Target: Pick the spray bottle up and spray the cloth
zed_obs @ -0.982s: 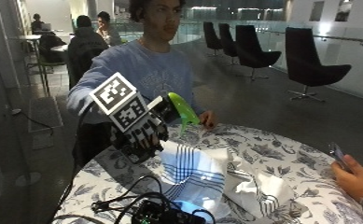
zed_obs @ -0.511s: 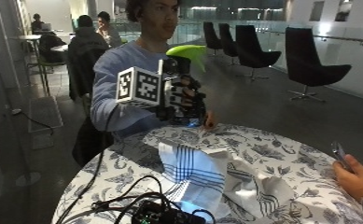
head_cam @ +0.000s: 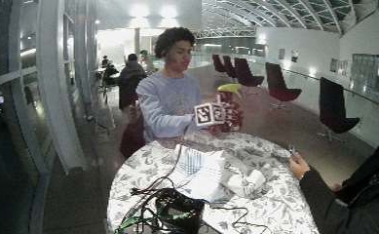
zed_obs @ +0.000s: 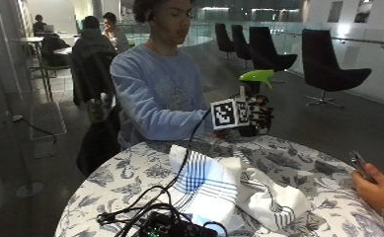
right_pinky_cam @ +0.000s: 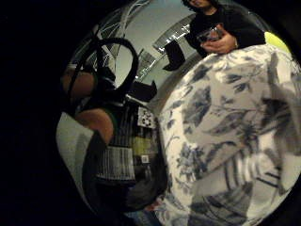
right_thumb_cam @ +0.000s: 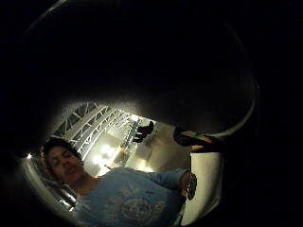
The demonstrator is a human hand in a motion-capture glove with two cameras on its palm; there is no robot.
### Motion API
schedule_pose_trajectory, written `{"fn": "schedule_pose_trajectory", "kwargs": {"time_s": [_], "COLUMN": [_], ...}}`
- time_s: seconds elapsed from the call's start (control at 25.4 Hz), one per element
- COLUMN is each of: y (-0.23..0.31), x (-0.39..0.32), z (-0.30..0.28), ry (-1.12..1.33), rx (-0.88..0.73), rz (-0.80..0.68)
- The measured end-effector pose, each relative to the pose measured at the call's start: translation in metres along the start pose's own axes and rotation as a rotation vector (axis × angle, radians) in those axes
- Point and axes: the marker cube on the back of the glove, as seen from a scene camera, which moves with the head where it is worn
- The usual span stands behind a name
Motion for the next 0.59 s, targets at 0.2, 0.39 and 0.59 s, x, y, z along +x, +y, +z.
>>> {"fn": "schedule_pose_trajectory", "kwargs": {"time_s": [0.2,0.39,0.59], "y": [-0.002,-0.001,0.007], "x": [0.018,0.034,0.043], "z": [0.05,0.071,0.078], "ry": [0.013,0.037,0.051], "rx": [-0.061,-0.068,-0.096], "rz": [0.023,0.026,0.03]}}
